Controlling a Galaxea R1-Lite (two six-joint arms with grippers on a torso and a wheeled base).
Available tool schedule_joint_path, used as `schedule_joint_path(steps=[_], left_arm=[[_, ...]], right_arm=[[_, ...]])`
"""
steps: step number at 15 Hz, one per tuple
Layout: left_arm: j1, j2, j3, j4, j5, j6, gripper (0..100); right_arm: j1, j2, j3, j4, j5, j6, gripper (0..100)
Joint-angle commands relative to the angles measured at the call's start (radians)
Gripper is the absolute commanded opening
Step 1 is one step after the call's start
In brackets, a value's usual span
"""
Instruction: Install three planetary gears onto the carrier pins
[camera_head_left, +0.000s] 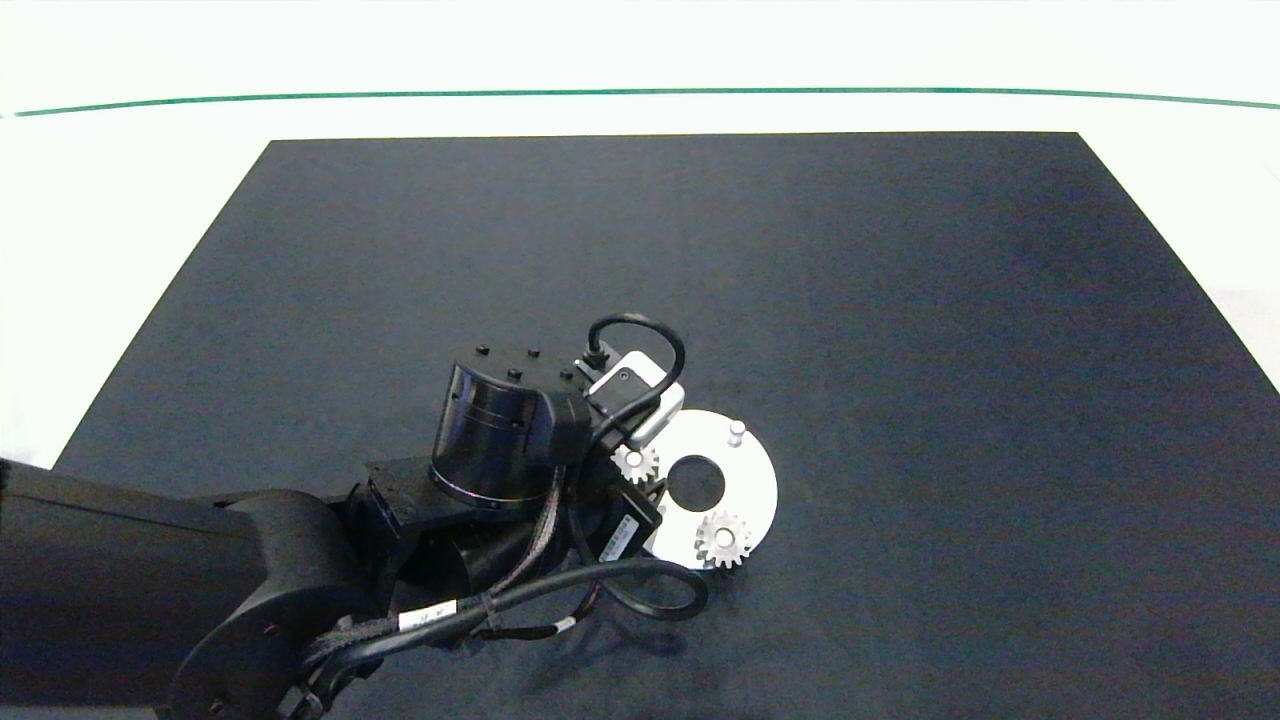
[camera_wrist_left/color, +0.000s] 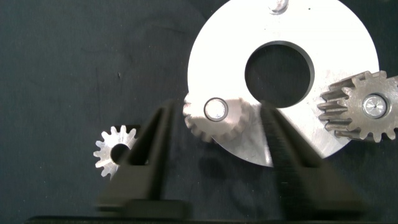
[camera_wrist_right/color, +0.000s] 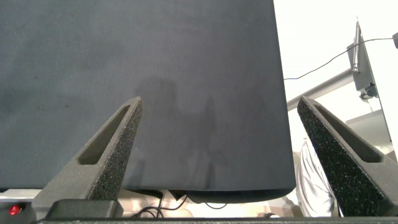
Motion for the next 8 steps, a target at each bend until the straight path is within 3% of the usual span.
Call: schedule_joint_path(steps=[1, 4, 6, 8], left_arm=[[0.001, -0.004, -0.005, -0.001, 0.002, 0.005, 100], [0.004, -0.076, 0.003, 0.051, 0.002, 0.007, 100], [0.046, -0.142, -0.011, 0.148, -0.002, 0.013, 100], [0.098, -0.181, -0.014, 0.174, -0.017, 0.026, 100]], right_arm=[[0.0, 0.001, 0.0, 0.003, -0.002, -0.002, 100], [0.0, 0.0, 0.002, 0.003, -0.001, -0.002, 100], [0.0, 0.001, 0.003, 0.003, -0.001, -0.003, 100], [0.0, 0.0, 0.003, 0.003, -0.001, -0.003, 100]])
